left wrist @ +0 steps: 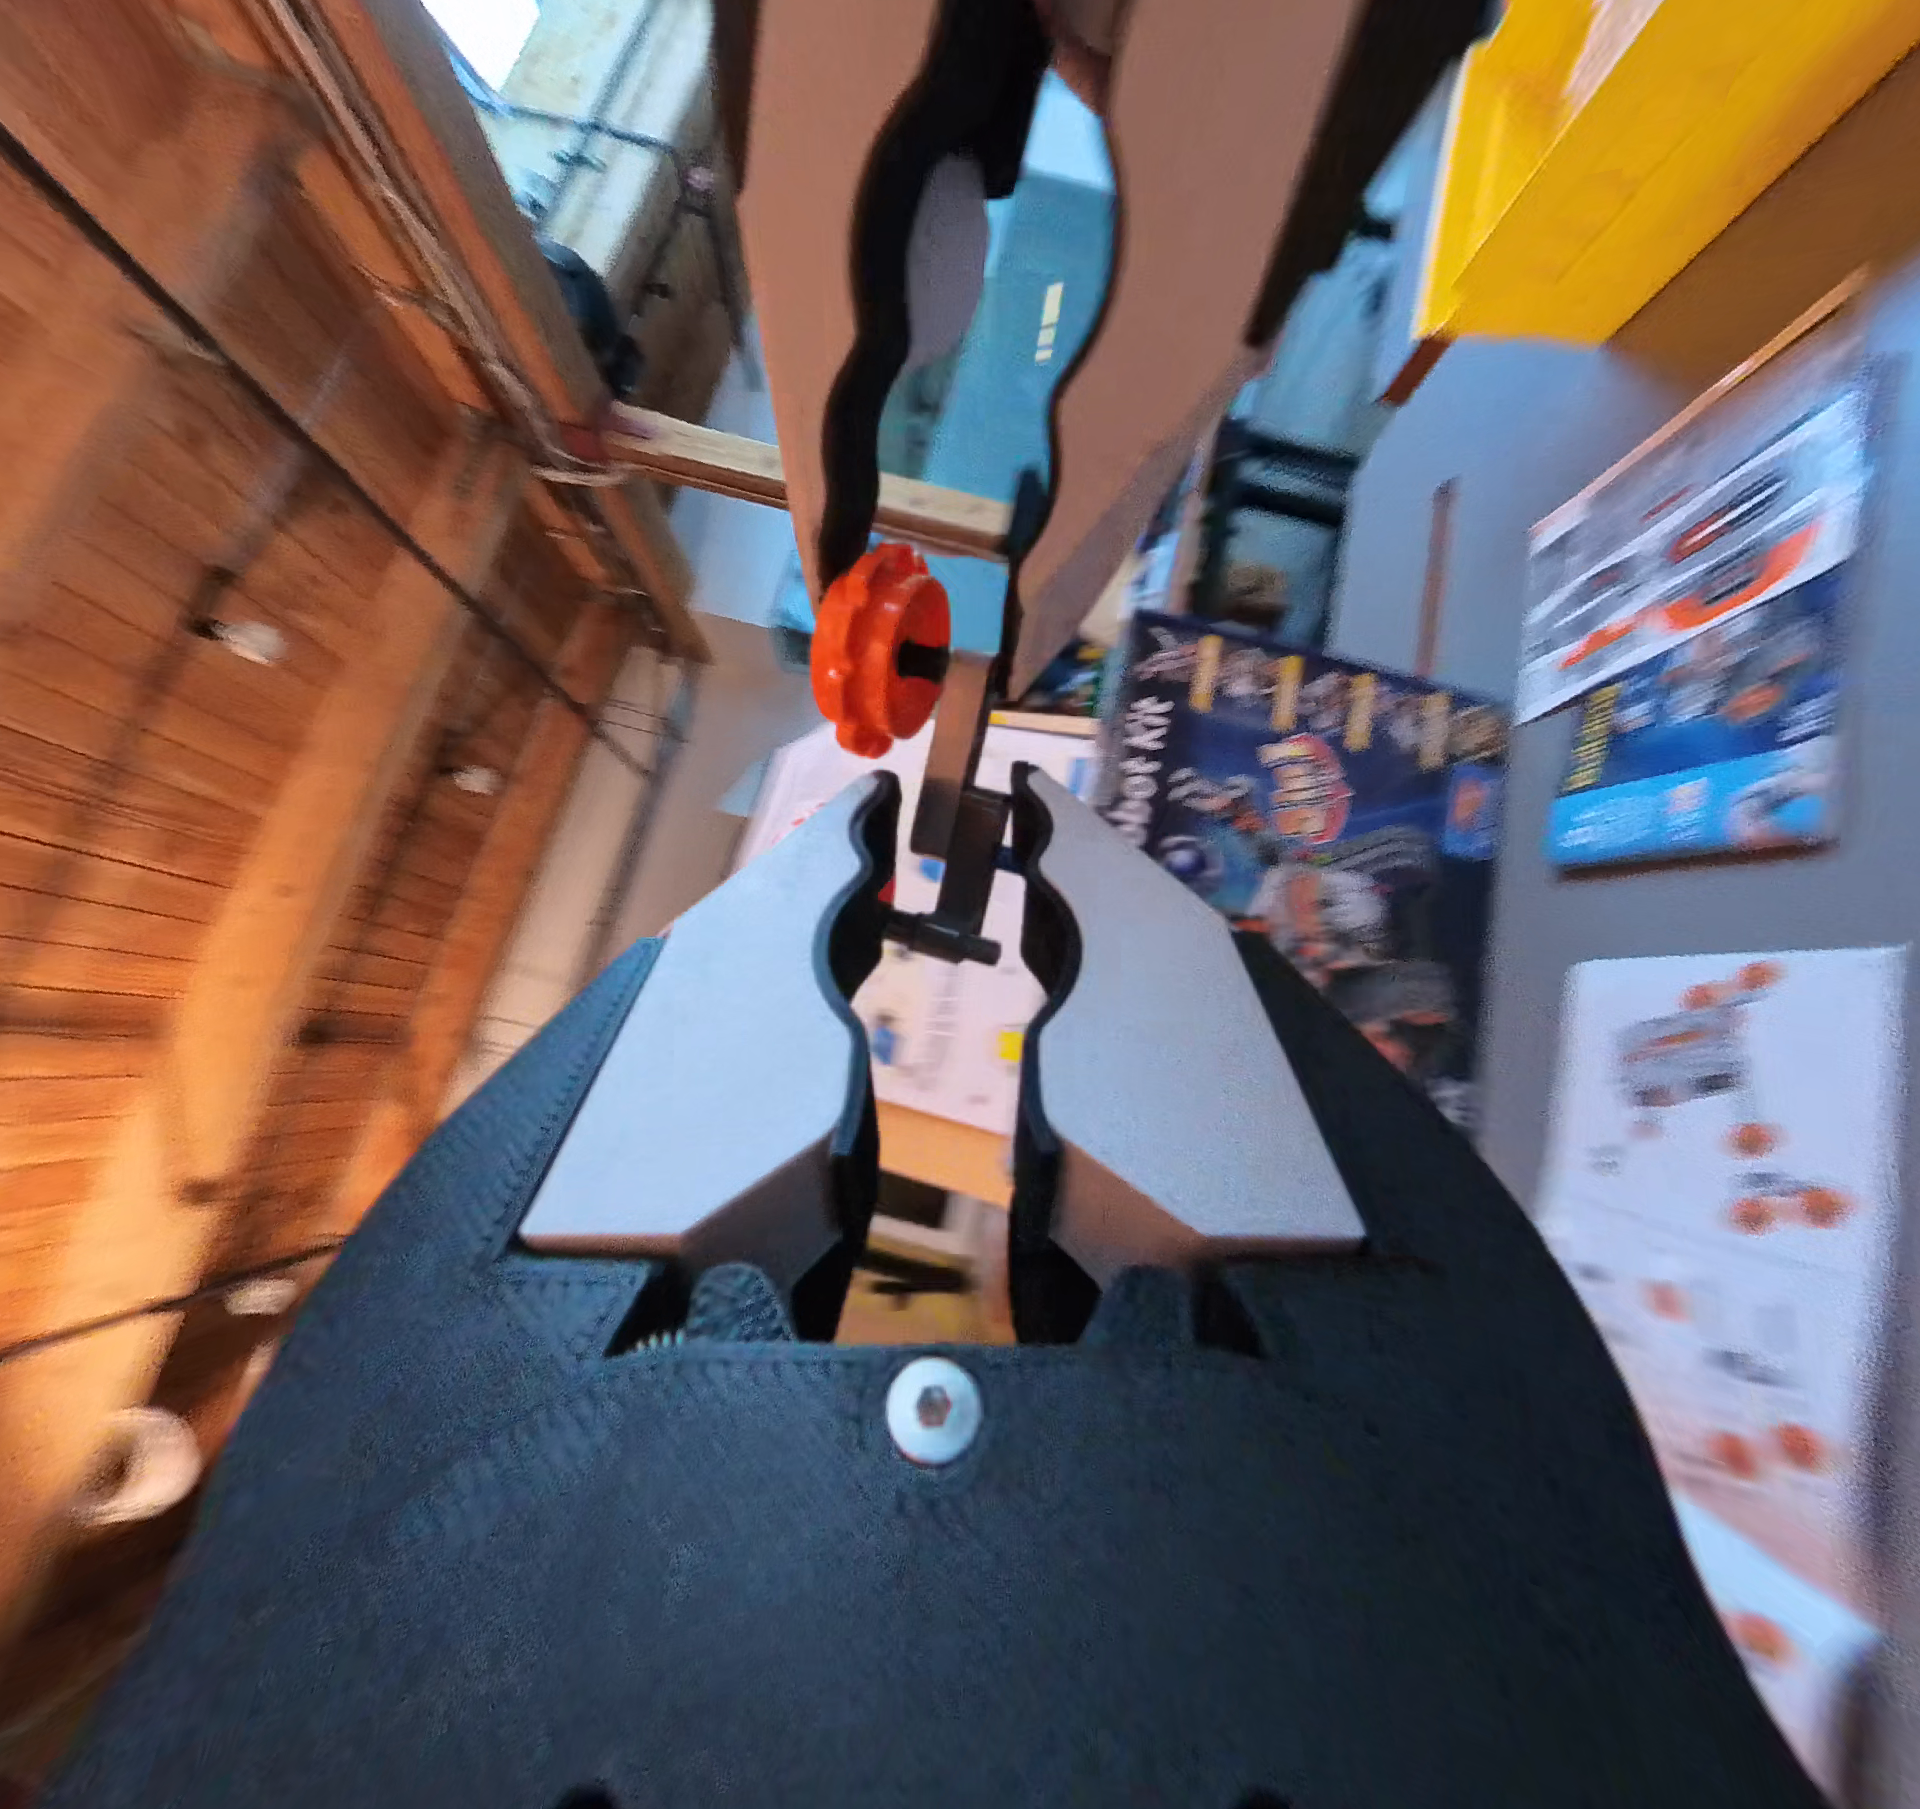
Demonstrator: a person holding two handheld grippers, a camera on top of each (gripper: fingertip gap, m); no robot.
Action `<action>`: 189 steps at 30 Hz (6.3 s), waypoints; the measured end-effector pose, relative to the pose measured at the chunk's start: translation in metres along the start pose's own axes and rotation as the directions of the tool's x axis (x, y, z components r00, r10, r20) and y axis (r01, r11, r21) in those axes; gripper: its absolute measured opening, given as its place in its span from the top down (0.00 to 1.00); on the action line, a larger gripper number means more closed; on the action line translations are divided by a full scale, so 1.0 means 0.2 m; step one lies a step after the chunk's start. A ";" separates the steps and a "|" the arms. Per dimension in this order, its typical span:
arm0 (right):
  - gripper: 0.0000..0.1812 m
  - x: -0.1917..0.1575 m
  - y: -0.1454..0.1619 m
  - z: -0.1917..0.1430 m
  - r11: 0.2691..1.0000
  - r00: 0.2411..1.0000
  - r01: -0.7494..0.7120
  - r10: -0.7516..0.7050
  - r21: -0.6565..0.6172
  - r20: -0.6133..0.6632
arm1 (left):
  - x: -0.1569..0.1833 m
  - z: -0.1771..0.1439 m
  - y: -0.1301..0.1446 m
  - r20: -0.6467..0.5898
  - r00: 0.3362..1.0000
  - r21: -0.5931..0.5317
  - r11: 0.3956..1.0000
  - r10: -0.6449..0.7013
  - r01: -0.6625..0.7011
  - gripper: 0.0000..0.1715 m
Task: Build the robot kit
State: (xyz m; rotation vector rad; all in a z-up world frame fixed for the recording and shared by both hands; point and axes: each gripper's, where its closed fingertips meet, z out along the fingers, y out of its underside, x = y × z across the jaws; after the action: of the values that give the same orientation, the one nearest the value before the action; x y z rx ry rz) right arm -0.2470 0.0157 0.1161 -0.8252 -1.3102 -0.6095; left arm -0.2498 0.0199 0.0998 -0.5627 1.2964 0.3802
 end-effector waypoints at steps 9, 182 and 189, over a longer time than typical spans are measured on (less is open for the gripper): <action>0.82 -0.01 0.11 -0.02 0.988 0.992 0.125 -0.124 -0.094 0.015 | -0.01 -0.01 -0.17 0.117 0.993 0.167 0.986 -0.014 -0.005 0.91; 0.92 1.07 -0.54 -0.72 0.964 0.974 0.215 -0.200 -0.155 0.103 | -1.07 -0.08 -1.00 0.333 0.878 0.009 0.930 0.344 -0.367 0.82; 0.92 1.08 -0.56 -0.72 0.966 0.975 0.217 -0.205 -0.142 0.089 | -1.07 -0.10 -1.05 0.366 0.867 0.028 0.927 0.339 -0.374 0.80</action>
State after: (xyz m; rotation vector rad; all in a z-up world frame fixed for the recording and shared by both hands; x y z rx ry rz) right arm -0.2134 -0.1520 0.3410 -0.8429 -1.4437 -0.8626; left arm -0.1988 -0.1510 0.3414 -0.1521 1.0554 0.6900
